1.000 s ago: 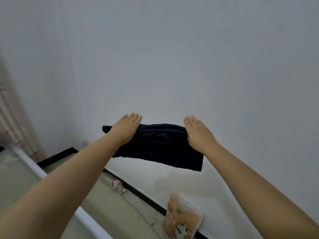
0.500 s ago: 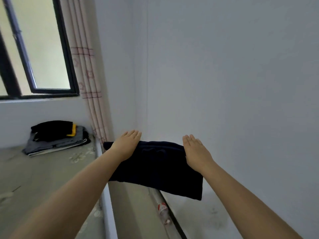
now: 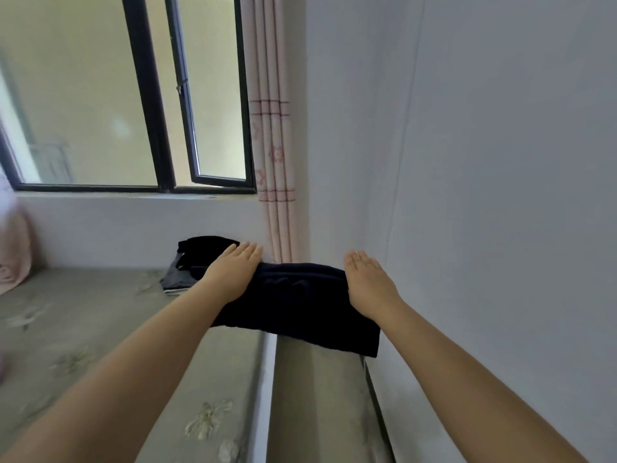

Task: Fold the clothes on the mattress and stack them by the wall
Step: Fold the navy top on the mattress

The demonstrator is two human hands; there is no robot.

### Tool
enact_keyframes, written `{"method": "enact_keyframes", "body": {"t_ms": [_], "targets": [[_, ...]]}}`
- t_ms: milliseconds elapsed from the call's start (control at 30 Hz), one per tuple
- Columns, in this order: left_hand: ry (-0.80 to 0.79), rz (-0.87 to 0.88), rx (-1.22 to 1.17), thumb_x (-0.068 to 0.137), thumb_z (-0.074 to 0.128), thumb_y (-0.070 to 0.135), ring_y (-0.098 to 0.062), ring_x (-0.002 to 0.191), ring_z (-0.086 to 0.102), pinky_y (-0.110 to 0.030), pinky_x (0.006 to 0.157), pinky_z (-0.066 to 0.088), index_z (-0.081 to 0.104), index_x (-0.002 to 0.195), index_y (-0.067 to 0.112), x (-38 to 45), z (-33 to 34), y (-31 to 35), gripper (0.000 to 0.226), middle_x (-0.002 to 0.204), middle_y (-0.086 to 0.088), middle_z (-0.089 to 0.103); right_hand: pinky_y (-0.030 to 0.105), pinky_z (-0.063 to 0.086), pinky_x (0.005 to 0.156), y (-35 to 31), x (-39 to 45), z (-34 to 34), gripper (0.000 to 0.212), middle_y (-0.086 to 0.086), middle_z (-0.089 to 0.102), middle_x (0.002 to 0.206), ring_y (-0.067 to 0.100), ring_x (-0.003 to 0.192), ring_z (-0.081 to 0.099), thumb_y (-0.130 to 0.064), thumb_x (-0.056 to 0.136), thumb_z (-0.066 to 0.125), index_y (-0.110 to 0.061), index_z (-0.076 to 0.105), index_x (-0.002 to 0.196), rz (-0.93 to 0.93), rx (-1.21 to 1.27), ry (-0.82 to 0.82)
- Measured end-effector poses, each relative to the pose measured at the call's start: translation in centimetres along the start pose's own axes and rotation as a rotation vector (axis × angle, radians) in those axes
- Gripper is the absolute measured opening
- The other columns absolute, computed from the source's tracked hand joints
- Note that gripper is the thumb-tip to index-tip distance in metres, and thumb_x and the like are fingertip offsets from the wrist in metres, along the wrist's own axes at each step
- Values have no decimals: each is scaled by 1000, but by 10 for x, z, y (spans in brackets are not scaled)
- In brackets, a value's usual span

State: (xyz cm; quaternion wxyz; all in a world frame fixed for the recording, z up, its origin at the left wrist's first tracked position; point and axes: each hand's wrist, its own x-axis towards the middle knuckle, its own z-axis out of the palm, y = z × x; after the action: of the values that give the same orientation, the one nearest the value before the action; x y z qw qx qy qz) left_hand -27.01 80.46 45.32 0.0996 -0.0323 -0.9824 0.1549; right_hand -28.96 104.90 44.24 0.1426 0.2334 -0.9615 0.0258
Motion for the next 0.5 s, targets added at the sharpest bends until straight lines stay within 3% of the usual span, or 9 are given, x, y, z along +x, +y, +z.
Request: {"method": "enact_keyframes", "body": {"t_ms": [333,500], "targets": [[-179,-189,56,96,24,3,-22,143,-5,-31,116,0,-10,145,4,129,106,-41,59,155,-11,-7,34,0,116,29,185,120,59,17,0,154,27,143,0,1,93,27,1,-2,145,-249,72,-88],[-212,-263,50,96,25,3,-21,143,-5,-30,116,-1,-9,145,5,218,151,-71,59,155,-10,-6,33,-3,115,50,305,173,60,17,1,155,27,143,1,0,92,28,1,0,145,-345,113,-49]]}}
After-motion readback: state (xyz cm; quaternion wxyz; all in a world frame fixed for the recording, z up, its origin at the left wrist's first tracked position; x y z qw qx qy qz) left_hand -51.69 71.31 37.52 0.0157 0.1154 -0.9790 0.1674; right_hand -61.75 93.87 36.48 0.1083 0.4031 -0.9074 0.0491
